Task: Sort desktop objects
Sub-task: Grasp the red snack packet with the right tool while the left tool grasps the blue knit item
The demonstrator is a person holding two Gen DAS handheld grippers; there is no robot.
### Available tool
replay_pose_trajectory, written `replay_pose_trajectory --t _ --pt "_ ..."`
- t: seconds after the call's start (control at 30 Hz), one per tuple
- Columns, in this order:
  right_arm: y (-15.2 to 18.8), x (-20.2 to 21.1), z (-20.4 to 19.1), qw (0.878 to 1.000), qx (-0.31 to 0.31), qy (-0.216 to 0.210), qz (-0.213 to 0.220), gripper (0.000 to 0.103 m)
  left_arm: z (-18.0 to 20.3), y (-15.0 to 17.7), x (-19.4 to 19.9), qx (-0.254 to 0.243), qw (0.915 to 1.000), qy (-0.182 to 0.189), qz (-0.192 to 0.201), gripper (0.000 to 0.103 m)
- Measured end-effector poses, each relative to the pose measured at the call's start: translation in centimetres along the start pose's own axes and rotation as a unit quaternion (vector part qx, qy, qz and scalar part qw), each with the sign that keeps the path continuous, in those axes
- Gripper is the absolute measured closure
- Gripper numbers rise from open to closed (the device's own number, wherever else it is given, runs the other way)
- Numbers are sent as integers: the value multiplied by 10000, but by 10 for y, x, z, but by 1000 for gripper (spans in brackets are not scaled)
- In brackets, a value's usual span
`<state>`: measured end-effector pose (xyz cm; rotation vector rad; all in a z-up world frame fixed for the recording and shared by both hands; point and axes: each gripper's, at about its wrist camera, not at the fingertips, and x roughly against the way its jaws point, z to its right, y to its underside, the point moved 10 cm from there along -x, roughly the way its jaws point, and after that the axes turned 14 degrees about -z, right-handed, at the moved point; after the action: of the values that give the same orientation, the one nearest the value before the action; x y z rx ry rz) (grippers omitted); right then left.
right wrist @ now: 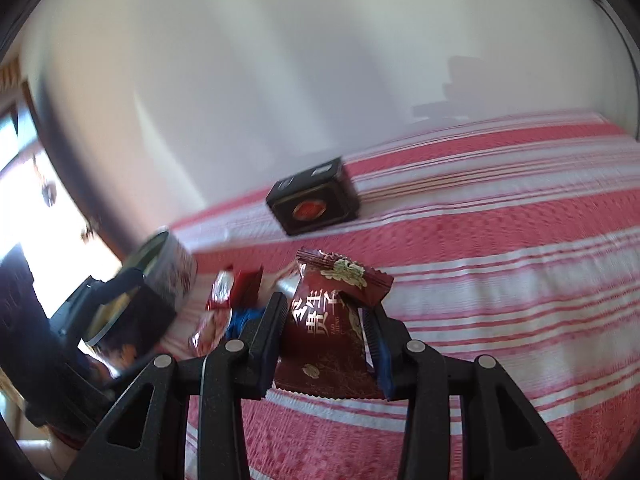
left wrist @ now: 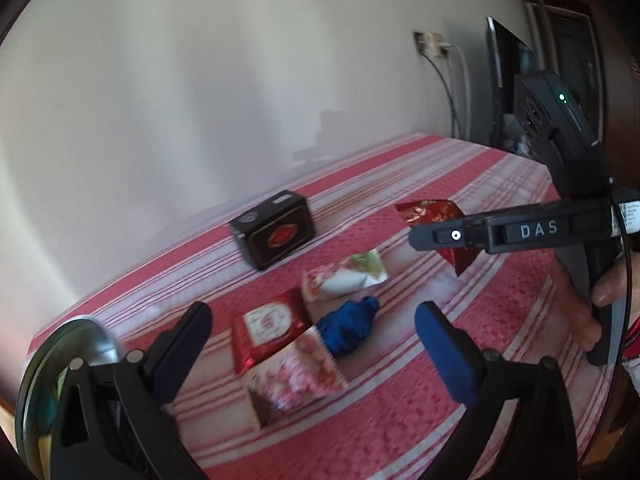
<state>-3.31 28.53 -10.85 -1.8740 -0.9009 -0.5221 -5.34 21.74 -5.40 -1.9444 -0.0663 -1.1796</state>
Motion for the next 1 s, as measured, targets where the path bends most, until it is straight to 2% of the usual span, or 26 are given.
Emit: replay_pose_trajectory --t 0.13,0.2,0.33,0.43,0.6,0.77,0.93,1.0 --pt "-2 9 10 9998 -186 -12 118 61 18 -7 -23 -184 9965 685 -448 12" --pt "-2 10 15 9996 -246 3 121 61 24 -9 -32 -201 9937 927 -594 22" --pt "-3 10 20 9995 -299 -16 90 61 32 -9 -49 -194 9876 1277 -891 22" --pt "-2 10 20 9996 -280 -14 105 61 38 -2 -63 -298 9842 1308 -1153 33" --pt "-2 8 20 9996 -269 -12 81 61 33 7 -81 -100 9782 1356 -1568 32" --pt "-1 9 20 9996 -275 -17 47 61 28 11 -79 26 9766 1450 -1588 35" --pt "-1 8 21 9994 -328 -8 58 61 19 12 -80 229 9797 1260 -1542 55" --pt "-1 9 22 9994 -337 -10 44 61 14 13 -79 262 9796 1317 -1497 69"
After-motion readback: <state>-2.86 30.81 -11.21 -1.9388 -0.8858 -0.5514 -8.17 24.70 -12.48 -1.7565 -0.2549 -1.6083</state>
